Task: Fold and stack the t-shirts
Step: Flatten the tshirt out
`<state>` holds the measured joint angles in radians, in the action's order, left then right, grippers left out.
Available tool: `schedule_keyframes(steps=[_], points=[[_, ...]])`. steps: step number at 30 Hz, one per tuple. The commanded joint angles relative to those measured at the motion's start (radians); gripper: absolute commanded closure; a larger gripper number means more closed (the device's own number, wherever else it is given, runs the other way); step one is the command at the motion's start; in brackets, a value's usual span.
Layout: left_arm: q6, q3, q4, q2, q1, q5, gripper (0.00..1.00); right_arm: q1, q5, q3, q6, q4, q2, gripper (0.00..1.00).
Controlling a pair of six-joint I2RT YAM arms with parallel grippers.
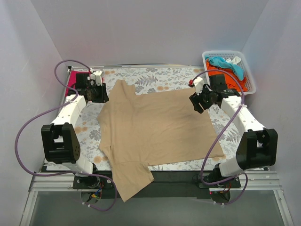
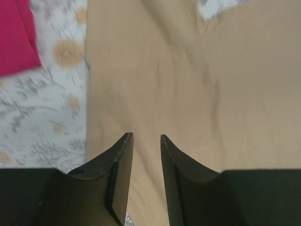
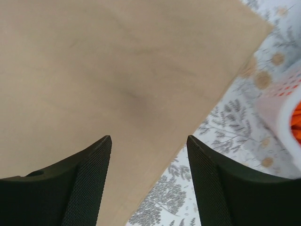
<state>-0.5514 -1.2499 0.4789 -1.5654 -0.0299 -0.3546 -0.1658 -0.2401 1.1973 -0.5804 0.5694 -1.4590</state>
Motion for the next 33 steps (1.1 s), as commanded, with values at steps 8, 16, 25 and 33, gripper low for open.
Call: schedule_keyframes(steps=[8,16,25,33], points=[[-0.102,0.092,0.102,-0.157,-0.019,0.155,0.74,0.0,-0.039,-0.088,-0.007,0.054,-0.099,0.48],[-0.082,-0.1,0.145,-0.428,-0.071,0.269,0.76,0.0,-0.016,-0.122,0.028,-0.029,-0.228,0.48],[-0.065,-0.551,0.262,-0.709,-0.077,0.287,0.76,-0.001,-0.019,-0.019,0.105,-0.049,-0.334,0.48],[0.033,-0.425,0.27,-0.393,-0.082,0.04,0.66,-0.001,-0.102,0.05,0.045,0.143,-0.129,0.47]])
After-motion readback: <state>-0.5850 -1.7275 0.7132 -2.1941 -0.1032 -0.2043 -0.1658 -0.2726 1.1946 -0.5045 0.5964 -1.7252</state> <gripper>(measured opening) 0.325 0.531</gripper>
